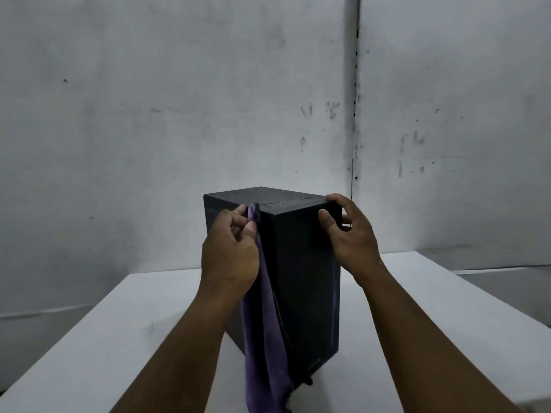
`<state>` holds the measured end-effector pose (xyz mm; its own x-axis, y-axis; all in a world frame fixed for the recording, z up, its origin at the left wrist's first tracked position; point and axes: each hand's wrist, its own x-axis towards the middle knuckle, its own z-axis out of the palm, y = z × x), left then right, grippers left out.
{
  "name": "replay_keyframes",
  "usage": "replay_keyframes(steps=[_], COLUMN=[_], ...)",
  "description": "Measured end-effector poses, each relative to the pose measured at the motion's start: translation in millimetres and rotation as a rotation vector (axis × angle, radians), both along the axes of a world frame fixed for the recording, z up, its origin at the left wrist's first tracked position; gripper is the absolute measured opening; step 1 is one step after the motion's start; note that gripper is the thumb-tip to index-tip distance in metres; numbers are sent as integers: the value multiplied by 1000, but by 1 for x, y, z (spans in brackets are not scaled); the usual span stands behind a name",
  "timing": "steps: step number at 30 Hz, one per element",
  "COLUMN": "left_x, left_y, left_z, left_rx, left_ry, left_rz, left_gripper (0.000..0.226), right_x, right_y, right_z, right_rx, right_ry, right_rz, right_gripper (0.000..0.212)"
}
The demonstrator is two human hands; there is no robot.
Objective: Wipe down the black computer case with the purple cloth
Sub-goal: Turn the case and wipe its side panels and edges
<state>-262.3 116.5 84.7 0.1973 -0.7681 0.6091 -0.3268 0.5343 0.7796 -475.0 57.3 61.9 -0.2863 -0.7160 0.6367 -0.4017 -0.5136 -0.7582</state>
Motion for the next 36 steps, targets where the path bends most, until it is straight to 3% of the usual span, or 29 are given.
replay_keyframes(steps=[13,18,22,28,33,36], left_x=[16,23,31,42,60,66], left_y=[-5,-12,-24,-44,-66,-80], left_z=[-14,-19,-27,-45,-42,-29], left_rx=[-33,-68,-38,73,136,151], left_ry=[-106,-90,-82,-25,56,118], left_rz=[18,17,5,57,126,179], left_gripper=[17,17,10,13,11,13], right_x=[23,45,72,89,56,37], right_y=[27,47,55,52,56,53], right_z=[11,23,24,22,26,27], right_rx=[133,255,240,174,159,102], right_ry=[18,52,191,254,253,295], right_rz=[-79,-46,-118,-168,-13,36], right_gripper=[48,101,124,68,53,54])
